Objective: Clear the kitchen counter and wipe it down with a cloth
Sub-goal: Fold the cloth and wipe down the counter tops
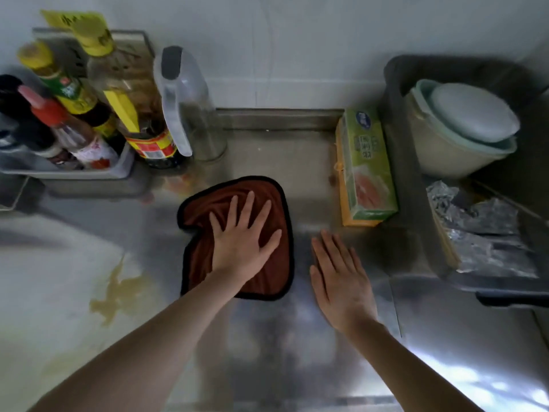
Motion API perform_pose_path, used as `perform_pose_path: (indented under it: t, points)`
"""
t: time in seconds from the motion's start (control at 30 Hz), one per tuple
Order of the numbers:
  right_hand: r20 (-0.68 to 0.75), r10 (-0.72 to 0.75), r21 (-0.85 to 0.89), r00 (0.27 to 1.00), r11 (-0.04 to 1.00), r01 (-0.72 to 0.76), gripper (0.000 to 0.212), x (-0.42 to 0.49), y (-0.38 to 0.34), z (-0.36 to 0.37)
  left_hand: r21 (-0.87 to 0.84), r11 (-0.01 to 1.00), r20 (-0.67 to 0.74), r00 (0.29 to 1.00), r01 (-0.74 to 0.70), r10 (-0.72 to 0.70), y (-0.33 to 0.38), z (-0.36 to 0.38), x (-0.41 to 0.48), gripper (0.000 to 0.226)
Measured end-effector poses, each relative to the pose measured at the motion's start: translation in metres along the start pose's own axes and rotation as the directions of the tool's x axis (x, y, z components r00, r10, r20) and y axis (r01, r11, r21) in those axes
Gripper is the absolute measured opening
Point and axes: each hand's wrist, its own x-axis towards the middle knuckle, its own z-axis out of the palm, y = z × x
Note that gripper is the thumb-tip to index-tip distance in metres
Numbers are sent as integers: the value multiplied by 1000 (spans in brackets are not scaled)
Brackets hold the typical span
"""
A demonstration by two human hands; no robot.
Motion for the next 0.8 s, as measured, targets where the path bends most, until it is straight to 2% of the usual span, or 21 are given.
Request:
perform_pose_path:
  t: [0.07, 0.13, 0.17, 0.27, 0.37, 0.47, 0.53, 0.6, 0.67, 0.73, 0.8]
  points:
    - [-20, -14, 66, 1000, 998, 15, 53, -1, 2, -2, 29, 999, 10, 1000, -13, 13, 6, 0, 7, 66]
    - [-62, -9, 193, 998, 981, 21, 53, -2, 4, -5, 42, 986, -2, 987, -163, 164, 6, 1, -5, 63]
    - [-91, 12, 264, 996, 964, 13, 53, -2, 5, -6, 43, 960, -11, 961, -275, 276, 6, 2, -16, 61]
    - [-149, 106, 413, 983, 910, -36, 57, -5, 5, -9, 40, 826, 14, 827, -562, 562, 10, 12, -64, 59]
    - [-174, 137, 425, 975, 904, -51, 51, -6, 5, -10, 62, 751, 50, 754, -657, 655, 11, 18, -89, 65]
    - [-164, 111, 334, 980, 941, -51, 48, -4, 3, -9, 71, 771, 30, 774, -632, 632, 7, 16, -71, 68]
    - [-134, 111, 276, 985, 959, -71, 50, -4, 2, -8, 63, 840, 29, 843, -539, 538, 5, 12, -48, 68]
    - [-110, 117, 293, 987, 953, -80, 56, -3, 1, -10, 53, 911, 38, 912, -410, 408, 2, 5, -24, 69]
    - [-111, 175, 369, 978, 921, -123, 57, -10, 3, -16, 56, 954, 49, 955, -296, 293, 0, 0, -5, 71]
    - [-179, 279, 409, 944, 893, -187, 55, -28, 9, -21, 54, 975, 39, 976, -216, 214, 6, 0, -1, 71]
    - [-179, 352, 420, 919, 872, -252, 55, -53, 19, -20, 34, 974, 24, 974, -224, 223, 19, 3, -18, 70]
